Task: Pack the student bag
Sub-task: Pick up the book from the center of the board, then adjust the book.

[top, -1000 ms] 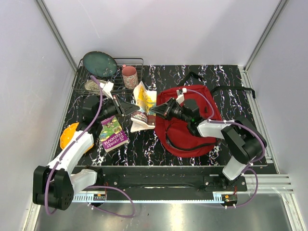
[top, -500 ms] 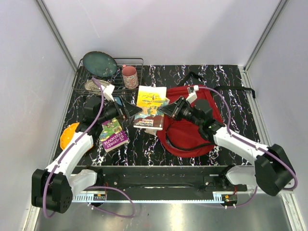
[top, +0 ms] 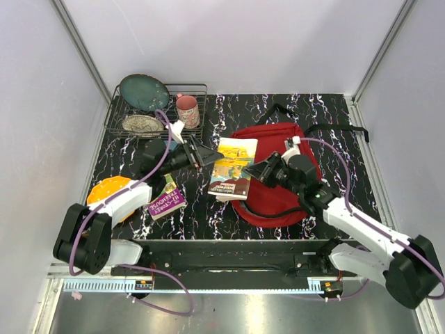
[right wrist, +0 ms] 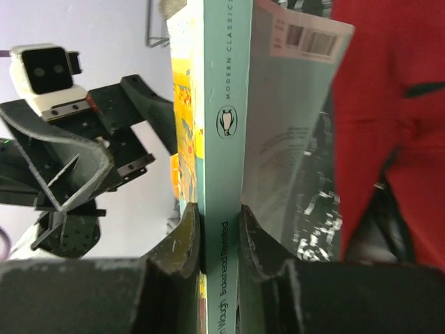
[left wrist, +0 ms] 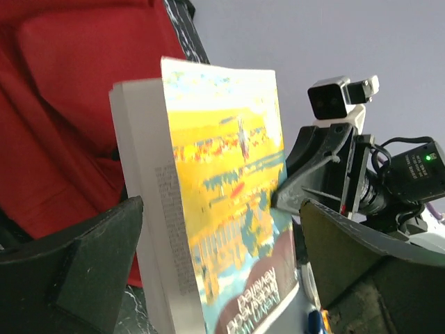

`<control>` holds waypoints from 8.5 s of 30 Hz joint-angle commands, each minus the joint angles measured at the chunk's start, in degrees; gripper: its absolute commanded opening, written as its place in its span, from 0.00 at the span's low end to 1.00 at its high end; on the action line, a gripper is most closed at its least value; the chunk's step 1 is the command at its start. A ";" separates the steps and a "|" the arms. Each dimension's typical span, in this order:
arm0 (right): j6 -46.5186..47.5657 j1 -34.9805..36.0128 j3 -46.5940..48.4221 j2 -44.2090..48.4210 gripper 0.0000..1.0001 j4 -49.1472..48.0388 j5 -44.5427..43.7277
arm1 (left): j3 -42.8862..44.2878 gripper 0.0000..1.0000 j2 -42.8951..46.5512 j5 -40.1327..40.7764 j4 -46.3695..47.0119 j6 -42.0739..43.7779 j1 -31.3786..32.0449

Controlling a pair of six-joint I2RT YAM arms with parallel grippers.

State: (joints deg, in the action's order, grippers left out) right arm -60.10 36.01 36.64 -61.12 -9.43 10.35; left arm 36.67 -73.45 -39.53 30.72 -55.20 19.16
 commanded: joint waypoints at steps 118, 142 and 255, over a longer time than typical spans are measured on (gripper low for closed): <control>3.68 -5.86 -0.33 25.79 0.78 12.24 2.93 | 11.15 0.00 12.89 23.61 -13.41 2.65 13.62; -12.59 0.37 -16.78 17.55 0.83 -19.12 -1.73 | 1.39 0.00 6.57 32.93 12.61 -16.08 15.12; -31.49 -1.64 -12.91 12.96 0.00 -37.61 0.62 | 5.44 0.99 -6.00 14.92 64.47 -24.78 18.90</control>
State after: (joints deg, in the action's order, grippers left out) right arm -93.86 34.44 19.86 -48.36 -47.64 5.37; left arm 39.53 -79.57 -24.75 71.68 -79.53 37.98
